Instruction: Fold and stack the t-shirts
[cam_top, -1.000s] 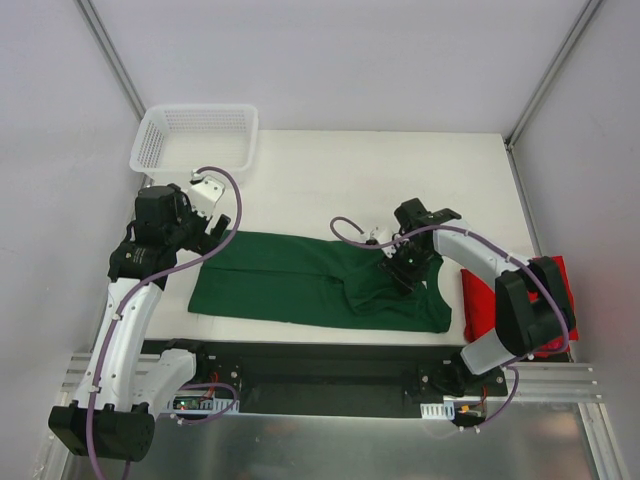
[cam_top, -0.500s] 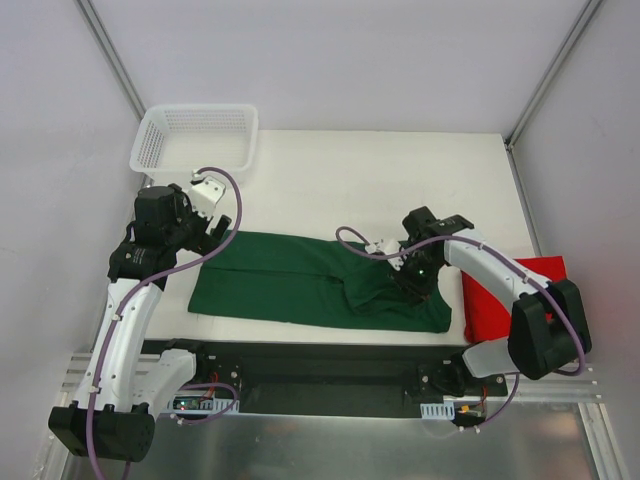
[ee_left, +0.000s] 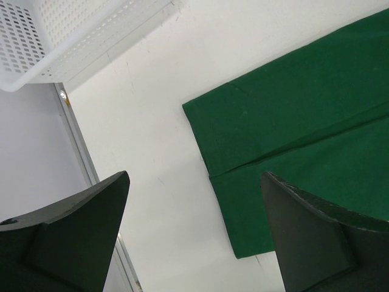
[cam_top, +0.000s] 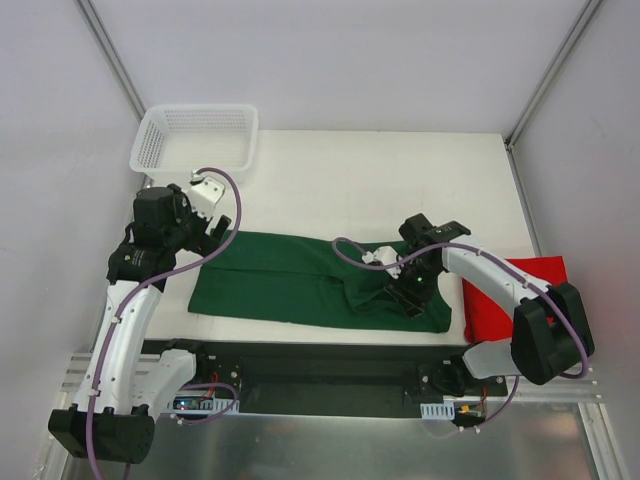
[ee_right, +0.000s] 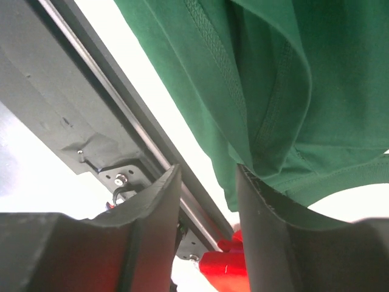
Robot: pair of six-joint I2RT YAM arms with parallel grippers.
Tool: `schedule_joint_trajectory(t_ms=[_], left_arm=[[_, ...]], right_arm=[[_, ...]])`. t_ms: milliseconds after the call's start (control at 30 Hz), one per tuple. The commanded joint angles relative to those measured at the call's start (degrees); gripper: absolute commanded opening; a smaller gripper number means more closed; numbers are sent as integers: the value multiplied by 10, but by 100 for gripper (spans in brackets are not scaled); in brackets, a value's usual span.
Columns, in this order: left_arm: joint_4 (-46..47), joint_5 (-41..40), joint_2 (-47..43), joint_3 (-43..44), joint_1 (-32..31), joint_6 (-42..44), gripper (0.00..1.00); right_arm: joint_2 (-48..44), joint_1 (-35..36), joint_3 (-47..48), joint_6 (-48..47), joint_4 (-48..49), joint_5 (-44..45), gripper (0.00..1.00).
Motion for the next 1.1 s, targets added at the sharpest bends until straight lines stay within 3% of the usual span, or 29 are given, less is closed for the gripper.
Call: schedule_joint_trajectory(t_ms=[0,233,500,567,600,700,867,967,1067], left_arm=[[4,19,-12,-2,7,-5,90],[4,24,-13,-5,7,-5,90],[4,24,-15,-7,7,-4,90],[4,24,-14,-6,7,-4,90],[4,24,-15,-7,8,-4,90],[4,23,-13,-7,7,-3,90],[4,24,-7,-6,8,-3,90],[4,24,-4,-1,7,-3,90],[4,23,1,2,7,-1,90]], right_arm=[[-33,11,-5,2,19,24,48],[-62,11,-20,7,68,94,59],[-21,11,-36,5,76,93,57],[-10,12,-37,4,75,87,50],[-9,12,-37,5,75,81,38],[-15,12,-25,3,58,59,17],[-25,21,-2,-8,15,21,8],[-27,32,14,-16,-18,-4,8],[-23,43,24,-33,-47,-30,16]])
